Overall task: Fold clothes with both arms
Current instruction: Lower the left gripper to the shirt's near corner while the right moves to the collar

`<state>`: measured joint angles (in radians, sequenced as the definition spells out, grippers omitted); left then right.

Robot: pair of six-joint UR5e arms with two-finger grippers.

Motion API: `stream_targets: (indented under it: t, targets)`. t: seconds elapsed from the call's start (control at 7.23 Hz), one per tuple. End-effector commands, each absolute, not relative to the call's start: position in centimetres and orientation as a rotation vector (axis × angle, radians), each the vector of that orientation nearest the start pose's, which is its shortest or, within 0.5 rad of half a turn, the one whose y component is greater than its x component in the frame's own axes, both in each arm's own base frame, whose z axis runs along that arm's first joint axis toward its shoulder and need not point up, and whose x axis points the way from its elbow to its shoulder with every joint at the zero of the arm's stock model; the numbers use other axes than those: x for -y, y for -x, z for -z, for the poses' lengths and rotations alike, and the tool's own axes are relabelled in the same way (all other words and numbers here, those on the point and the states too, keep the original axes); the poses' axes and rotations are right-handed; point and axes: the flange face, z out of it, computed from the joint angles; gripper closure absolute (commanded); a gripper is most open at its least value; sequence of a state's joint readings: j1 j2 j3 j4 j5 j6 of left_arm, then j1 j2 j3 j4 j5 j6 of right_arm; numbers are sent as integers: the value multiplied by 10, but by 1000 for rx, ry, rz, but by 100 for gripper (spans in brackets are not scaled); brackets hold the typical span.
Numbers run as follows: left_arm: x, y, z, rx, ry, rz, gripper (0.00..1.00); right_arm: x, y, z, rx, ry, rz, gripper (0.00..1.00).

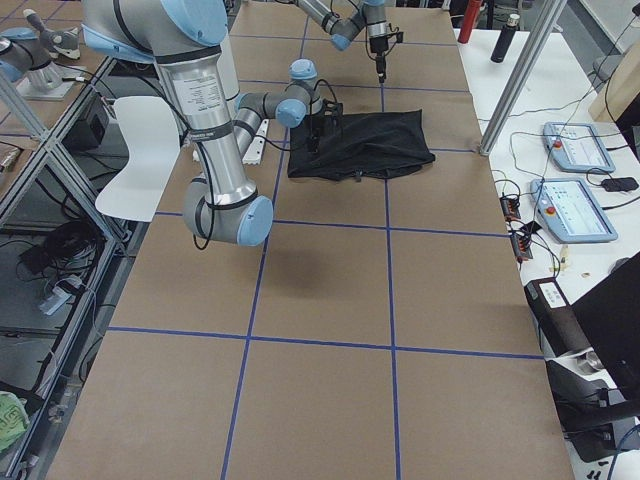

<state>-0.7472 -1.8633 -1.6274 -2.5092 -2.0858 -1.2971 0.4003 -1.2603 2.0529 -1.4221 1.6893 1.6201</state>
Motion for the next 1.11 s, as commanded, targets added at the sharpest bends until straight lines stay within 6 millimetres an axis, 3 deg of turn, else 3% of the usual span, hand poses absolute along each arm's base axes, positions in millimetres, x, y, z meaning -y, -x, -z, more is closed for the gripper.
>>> stream_targets:
  t: [0.0, 0.14, 0.28, 0.41, 0.69, 0.97]
  targets:
    - [359, -415, -336, -1383, -116, 220, 0, 321, 432, -264, 990, -36, -489, 1]
    - [311, -425, -334, -1396, -77, 289, 0, 321, 427, -266, 1016, -40, -519, 1]
    - [267, -447, -330, -1410, -15, 379, 0, 319, 418, -282, 1048, -58, -528, 1]
    - [243, -463, -331, -1412, 22, 468, 0, 316, 411, -291, 1085, -63, -524, 1]
    - [232, -476, -333, -1415, 126, 637, 0, 316, 412, -293, 1091, -65, -522, 1]
    - [228, -497, -326, -1419, 134, 648, 1, 317, 412, -294, 1088, -65, -522, 0]
